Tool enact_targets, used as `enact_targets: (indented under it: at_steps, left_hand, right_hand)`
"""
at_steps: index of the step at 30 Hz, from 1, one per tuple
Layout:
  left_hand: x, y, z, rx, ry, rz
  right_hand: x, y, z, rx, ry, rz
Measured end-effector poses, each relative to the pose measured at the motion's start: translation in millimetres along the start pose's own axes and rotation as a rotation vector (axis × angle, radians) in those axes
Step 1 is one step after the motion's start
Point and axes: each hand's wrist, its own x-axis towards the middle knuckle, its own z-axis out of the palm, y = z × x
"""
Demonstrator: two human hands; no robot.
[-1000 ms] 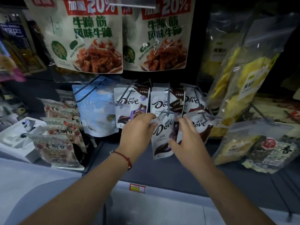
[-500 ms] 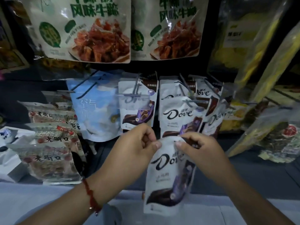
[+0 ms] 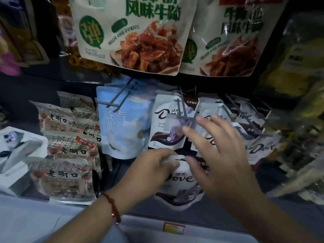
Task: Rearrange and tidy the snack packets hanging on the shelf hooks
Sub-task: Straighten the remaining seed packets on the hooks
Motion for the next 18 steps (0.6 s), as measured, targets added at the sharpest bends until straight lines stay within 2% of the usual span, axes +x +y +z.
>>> enact_targets:
  at_steps: [3, 6, 12, 14, 18]
  left_hand:
    - [2, -4, -10, 0.041, 0.089, 0.03]
    - [9, 4, -21, 0.057, 0.199, -0.002]
    - [19, 17, -18, 0.005, 0.201, 0.076]
    - [25, 23, -15, -0.05, 0.187, 0.094]
    - [36, 36, -10, -0.134, 0.24, 0.082]
  right_hand:
    - [9, 8, 14, -0.041, -0.005, -0.075]
    - [26, 20, 1, 0.071, -0.03, -0.065]
    - [61, 25, -27, 0.618, -0.131, 0.387]
    - [67, 27, -25, 0.722, -0.135, 0.442]
    - [64, 23, -24, 0.726, -0.112, 0.474]
